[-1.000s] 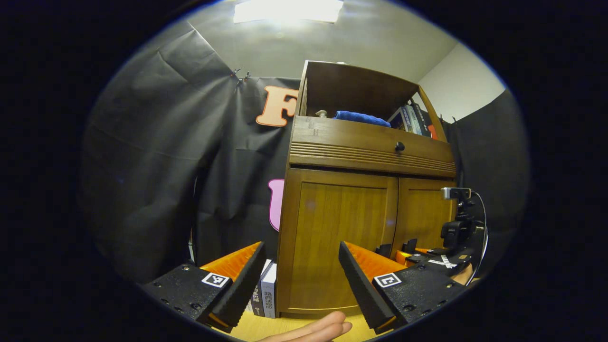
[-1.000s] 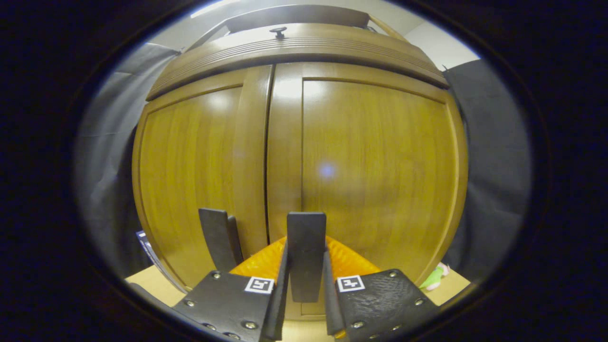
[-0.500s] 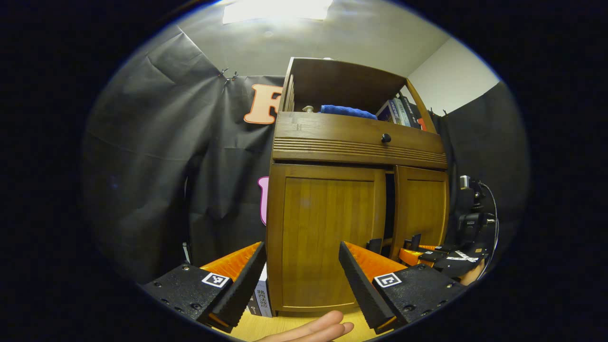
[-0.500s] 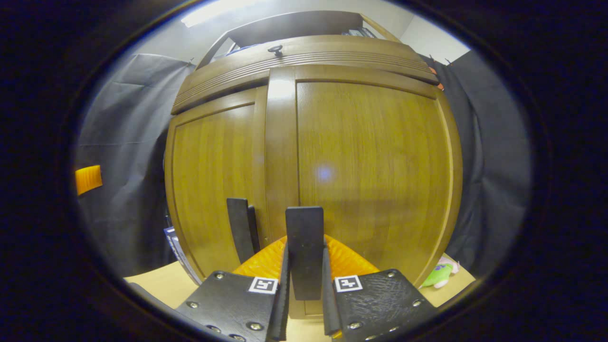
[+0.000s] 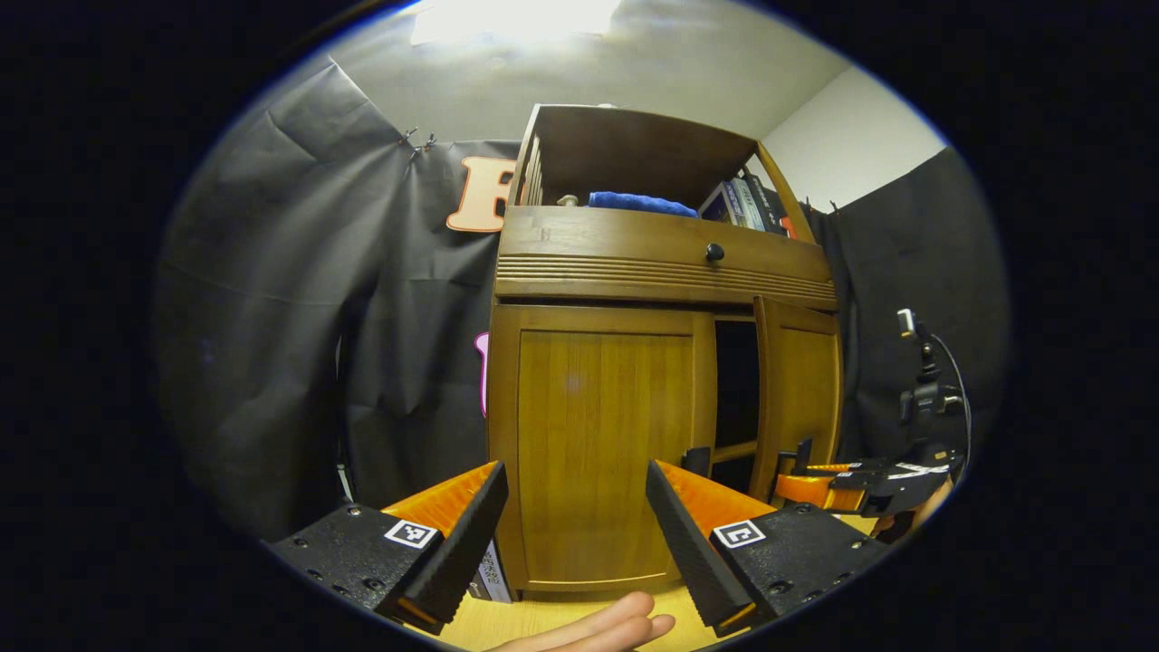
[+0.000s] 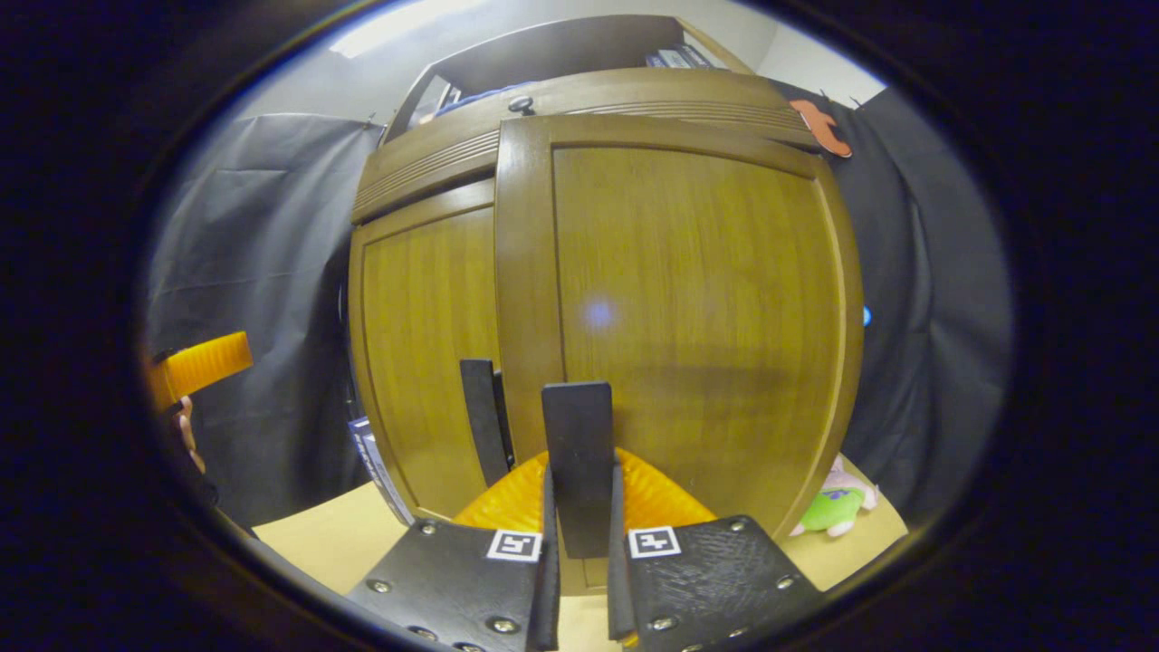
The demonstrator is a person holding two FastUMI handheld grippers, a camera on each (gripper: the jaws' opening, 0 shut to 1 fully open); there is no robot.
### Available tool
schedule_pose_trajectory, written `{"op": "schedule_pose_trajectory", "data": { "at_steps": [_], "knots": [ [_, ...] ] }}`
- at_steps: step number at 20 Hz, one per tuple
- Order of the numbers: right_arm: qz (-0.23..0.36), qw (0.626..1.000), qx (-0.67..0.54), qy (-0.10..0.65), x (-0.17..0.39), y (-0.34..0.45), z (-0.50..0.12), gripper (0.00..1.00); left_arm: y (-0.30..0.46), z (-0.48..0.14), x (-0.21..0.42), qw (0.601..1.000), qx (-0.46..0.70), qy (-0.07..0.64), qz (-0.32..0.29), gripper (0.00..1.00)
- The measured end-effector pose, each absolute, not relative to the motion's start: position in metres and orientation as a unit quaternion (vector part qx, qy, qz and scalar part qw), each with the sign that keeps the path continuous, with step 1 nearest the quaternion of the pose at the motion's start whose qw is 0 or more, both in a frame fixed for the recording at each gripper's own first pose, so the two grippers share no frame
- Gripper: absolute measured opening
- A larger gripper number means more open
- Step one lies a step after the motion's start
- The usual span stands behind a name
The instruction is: Open the right door of the double-door shoe cabinet with the right hand, and open the left door with the left hand.
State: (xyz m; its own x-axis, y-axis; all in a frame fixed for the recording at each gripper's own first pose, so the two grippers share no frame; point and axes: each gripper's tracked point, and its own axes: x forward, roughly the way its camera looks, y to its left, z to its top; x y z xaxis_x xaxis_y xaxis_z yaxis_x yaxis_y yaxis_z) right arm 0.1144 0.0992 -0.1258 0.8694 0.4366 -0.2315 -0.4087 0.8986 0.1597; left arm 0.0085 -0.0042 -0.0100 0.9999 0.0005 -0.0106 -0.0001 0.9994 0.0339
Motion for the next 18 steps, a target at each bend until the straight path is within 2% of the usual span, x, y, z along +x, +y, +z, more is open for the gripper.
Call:
{"op": "schedule_pose_trajectory", "data": {
  "at_steps": [3, 5, 6, 8, 10, 11, 13, 14, 15, 18],
  "knots": [
    [0.221, 0.965, 0.057, 0.132, 0.109, 0.094, -0.122, 0.21, -0.002, -0.010, 0.010, 1.000, 0.017, 0.005, 0.002, 0.95],
    [0.219, 0.965, 0.060, 0.132, 0.103, 0.087, -0.120, 0.21, 0.000, -0.009, 0.010, 1.000, 0.018, 0.004, 0.002, 0.91],
    [0.218, 0.965, 0.061, 0.130, 0.099, 0.083, -0.119, 0.17, 0.000, -0.009, 0.010, 1.000, 0.018, 0.004, 0.002, 0.91],
    [0.214, 0.966, 0.061, 0.128, 0.090, 0.075, -0.118, 0.24, 0.000, -0.009, 0.010, 1.000, 0.018, 0.004, 0.001, 0.92],
    [0.212, 0.967, 0.060, 0.127, 0.077, 0.060, -0.121, 0.17, -0.003, -0.011, 0.010, 1.000, 0.018, 0.007, -0.003, 0.95],
    [0.210, 0.967, 0.062, 0.127, 0.072, 0.055, -0.120, 0.21, -0.005, -0.011, 0.009, 1.000, 0.017, 0.008, -0.005, 0.92],
    [0.207, 0.968, 0.062, 0.127, 0.064, 0.044, -0.119, 0.21, -0.006, -0.012, 0.009, 1.000, 0.018, 0.009, -0.006, 0.91],
    [0.205, 0.968, 0.063, 0.127, 0.060, 0.040, -0.119, 0.21, -0.006, -0.012, 0.009, 1.000, 0.019, 0.010, -0.005, 0.95],
    [0.202, 0.969, 0.065, 0.127, 0.058, 0.035, -0.118, 0.21, -0.007, -0.013, 0.009, 1.000, 0.020, 0.010, -0.005, 0.91],
    [0.194, 0.971, 0.064, 0.124, 0.048, 0.018, -0.117, 0.21, -0.011, -0.014, 0.008, 1.000, 0.024, 0.011, -0.005, 0.91]
  ]
}}
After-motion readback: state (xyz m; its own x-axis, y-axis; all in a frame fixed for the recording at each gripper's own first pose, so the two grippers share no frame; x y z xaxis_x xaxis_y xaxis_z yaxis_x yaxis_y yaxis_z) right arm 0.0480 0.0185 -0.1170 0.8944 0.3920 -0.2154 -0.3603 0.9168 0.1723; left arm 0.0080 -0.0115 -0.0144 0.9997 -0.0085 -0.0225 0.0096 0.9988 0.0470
